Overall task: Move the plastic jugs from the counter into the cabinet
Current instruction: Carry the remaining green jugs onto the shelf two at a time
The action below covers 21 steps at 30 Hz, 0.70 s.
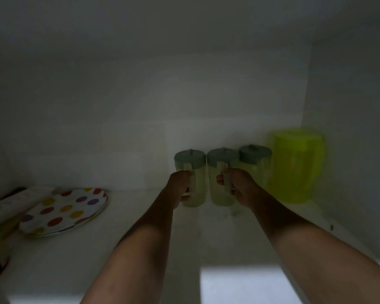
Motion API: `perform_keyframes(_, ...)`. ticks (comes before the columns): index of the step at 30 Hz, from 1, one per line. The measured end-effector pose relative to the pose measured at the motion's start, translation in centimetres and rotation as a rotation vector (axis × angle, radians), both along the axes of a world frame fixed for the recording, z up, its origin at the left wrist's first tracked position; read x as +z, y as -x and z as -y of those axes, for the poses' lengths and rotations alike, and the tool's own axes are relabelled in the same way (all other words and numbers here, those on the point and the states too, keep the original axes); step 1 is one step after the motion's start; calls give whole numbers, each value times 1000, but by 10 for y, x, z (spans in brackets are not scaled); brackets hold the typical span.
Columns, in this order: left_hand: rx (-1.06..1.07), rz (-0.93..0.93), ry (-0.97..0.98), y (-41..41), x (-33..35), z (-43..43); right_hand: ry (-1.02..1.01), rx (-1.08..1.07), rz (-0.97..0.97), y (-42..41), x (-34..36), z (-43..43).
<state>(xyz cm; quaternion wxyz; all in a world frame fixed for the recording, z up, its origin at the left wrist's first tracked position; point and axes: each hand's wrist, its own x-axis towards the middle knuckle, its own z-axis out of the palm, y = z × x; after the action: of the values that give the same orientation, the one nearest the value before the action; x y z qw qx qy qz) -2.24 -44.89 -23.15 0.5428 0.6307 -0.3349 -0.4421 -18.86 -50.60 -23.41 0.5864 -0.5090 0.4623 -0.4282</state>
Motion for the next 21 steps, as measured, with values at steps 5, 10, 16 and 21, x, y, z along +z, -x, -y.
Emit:
perform_keyframes(5,-3,54,-18,-1,-1,0,-1,-34,-86,-2,2,11)
perform_keyframes(10,57,185,-30,3,9,-20,54,-115,-307,7,6,5)
perform_keyframes(16,43,282,23,19,27,-72,250,-87,-506,30,6,-23)
perform_keyframes(21,40,345,76,46,39,-137,348,9,-562,47,32,-112)
